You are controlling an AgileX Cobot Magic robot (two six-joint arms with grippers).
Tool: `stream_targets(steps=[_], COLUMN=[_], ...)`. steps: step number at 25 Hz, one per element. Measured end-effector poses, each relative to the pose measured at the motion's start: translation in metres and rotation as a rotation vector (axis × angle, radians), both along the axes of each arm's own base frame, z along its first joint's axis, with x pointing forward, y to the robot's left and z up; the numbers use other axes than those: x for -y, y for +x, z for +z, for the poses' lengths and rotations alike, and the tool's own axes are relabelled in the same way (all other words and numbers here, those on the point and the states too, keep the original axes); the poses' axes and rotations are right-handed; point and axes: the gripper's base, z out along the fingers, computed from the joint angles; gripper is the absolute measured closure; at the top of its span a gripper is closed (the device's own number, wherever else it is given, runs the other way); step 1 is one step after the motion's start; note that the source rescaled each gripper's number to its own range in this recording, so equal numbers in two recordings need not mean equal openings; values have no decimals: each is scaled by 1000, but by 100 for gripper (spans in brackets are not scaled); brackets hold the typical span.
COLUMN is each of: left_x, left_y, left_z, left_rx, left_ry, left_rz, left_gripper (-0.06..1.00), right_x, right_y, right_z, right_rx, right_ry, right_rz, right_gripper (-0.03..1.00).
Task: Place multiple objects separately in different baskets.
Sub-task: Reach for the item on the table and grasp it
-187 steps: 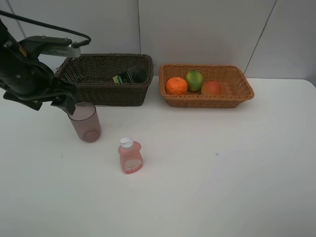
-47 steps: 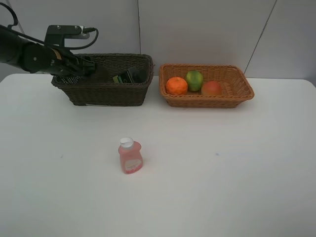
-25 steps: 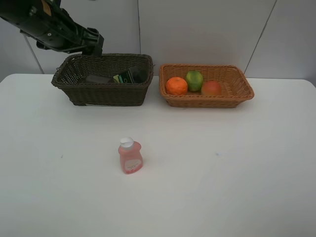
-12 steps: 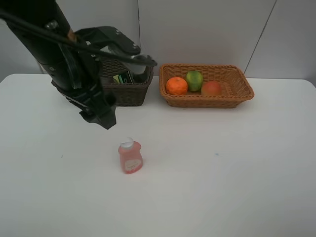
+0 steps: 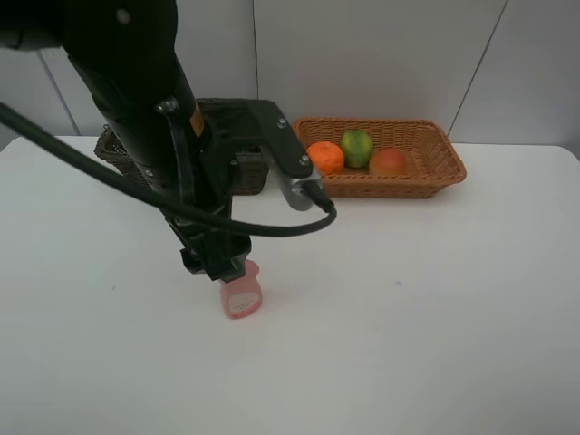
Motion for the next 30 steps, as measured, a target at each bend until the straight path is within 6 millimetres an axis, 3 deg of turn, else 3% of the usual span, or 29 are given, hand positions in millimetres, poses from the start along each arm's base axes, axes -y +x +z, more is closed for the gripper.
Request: stream_targets(steps=[5,15,23,25,27,29,30], left_x=[8,14,18,19,19,19,19], left_y=[10,16,18,19,19,19,19], left_z=[-22,-41,-74,-76,-76,-76,-76], left_rx=[20,10,-64,-61,-59,-59,-59], left_ry=[23,29,76,71,68,68,68], left_rz=[-24,-27,-16,-16,-16,-14,-14], left_gripper=[-6,-6,-5,2,19,43,43], right_x=[0,0,0,0,0,0,0], right_y=[0,0,0,0,0,0,0], right_z=[0,0,0,0,0,0,0], right_rx=[0,0,0,0,0,0,0], right_ry=[0,0,0,0,0,0,0], right_rz=[0,0,0,0,0,0,0], right_gripper=[-1,-1,-1,-1,-1,-1,-1])
